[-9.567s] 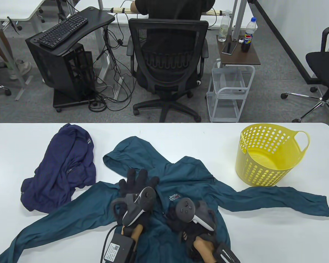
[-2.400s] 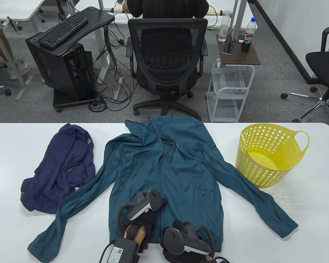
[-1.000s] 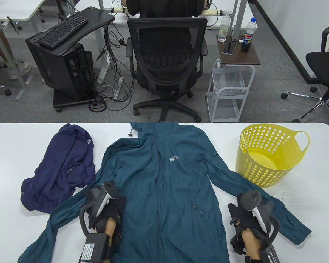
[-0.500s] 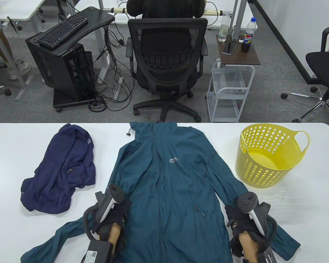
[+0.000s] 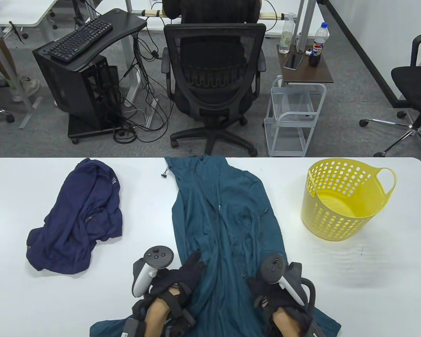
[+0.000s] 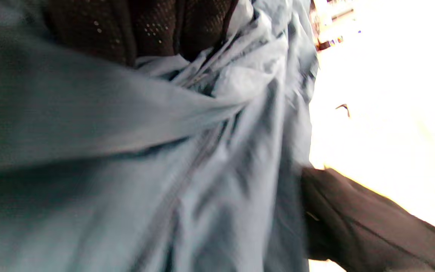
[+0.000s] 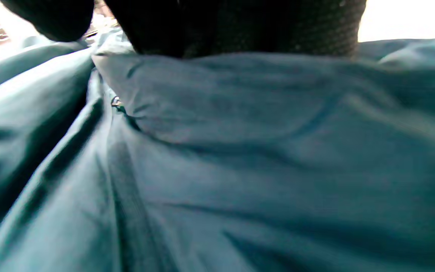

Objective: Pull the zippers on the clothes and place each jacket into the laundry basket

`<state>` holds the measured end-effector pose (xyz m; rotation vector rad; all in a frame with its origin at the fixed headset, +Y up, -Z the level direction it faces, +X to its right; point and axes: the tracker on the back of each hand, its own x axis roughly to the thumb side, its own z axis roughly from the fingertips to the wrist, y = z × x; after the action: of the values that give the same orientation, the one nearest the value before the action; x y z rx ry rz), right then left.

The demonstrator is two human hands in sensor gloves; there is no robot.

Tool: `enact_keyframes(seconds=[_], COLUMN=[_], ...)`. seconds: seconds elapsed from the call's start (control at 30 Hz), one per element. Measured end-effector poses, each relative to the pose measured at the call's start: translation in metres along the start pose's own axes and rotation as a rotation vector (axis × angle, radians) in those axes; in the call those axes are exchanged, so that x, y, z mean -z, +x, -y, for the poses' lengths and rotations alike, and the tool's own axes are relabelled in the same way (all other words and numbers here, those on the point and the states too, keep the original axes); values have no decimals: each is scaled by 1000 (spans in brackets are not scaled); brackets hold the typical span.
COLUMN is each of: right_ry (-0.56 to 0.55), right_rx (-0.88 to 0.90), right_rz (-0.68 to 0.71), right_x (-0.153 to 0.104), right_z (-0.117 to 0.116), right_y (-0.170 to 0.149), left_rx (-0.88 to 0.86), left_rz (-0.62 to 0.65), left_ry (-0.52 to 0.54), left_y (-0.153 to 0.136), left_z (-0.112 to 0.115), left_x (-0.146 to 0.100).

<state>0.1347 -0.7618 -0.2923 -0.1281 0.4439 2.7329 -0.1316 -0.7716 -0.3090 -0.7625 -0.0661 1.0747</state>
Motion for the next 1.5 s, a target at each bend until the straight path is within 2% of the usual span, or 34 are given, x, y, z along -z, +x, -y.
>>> enact_keyframes(seconds=[0.17,0.27,0.4,0.63,0.77,0.83,1.0,1.17,1.23,1.33,1.37,1.4,1.43,1.5], right_ry=[70,72,124,140,105,56,-48,-161,-188,-222,-230,-238,-242,-239], right_rx=[93,119,198,382,467,578,908,1138,1176,1180,1173,1156,1141,1107], right_rz=[100,118,176,175,228,259,290,279,290,321,332,359,385,458], right_x=[-10,-11,-7,3,6,7,11,12,12,10,9,7,5,-1], right_z=[-14,-16,-19,-19,-11,-4,15,29,37,46,49,52,54,58], right_y=[20,20,17,5,-1,-7,-30,-58,-68,-76,-76,-76,-74,-65], left_rx=[-109,-140,-212,-142,-71,-42,-164,-185,-159,12,50,89,112,150], left_rz=[80,142,181,252,317,384,526,461,388,221,198,196,200,261], left_ry=[-158,-219,-203,-212,-150,-99,-123,-197,-247,-309,-297,-236,-145,105], left_y=[9,15,19,30,39,43,46,41,38,35,35,36,38,45], left_z=[36,46,53,58,55,50,43,54,64,72,70,67,62,50], left_x=[9,8,1,-8,-18,-25,-32,-25,-21,-17,-17,-18,-20,-31])
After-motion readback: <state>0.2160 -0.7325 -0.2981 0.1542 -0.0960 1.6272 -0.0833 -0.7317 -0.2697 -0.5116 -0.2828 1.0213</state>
